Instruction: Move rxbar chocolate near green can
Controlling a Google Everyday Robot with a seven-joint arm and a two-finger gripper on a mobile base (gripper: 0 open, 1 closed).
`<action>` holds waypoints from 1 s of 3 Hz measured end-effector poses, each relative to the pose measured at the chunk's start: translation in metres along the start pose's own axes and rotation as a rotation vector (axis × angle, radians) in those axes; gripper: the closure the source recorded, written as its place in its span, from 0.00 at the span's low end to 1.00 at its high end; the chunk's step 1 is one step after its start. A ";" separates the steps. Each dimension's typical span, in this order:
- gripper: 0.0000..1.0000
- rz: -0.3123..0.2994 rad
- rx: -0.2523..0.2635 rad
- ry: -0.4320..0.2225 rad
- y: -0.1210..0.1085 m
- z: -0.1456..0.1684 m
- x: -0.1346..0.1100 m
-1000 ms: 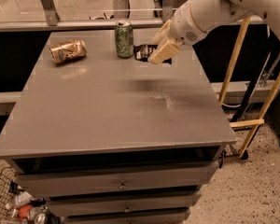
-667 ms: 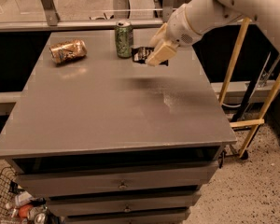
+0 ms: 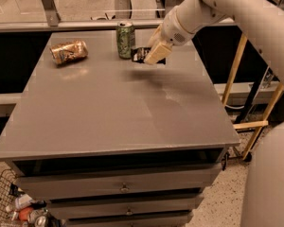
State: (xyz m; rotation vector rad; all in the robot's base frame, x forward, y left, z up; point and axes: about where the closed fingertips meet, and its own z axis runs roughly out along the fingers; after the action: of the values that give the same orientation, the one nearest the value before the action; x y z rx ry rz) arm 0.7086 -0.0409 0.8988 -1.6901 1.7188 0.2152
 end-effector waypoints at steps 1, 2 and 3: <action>1.00 0.011 -0.008 0.014 -0.009 0.019 0.002; 1.00 0.037 -0.027 0.018 -0.016 0.038 0.007; 1.00 0.063 -0.047 0.025 -0.023 0.057 0.013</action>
Offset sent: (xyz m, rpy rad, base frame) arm 0.0500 0.0169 -0.0395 0.0009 0.0779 -0.0375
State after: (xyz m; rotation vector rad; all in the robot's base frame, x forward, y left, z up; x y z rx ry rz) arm 0.7520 -0.0222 0.8572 -1.6800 1.8000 0.2672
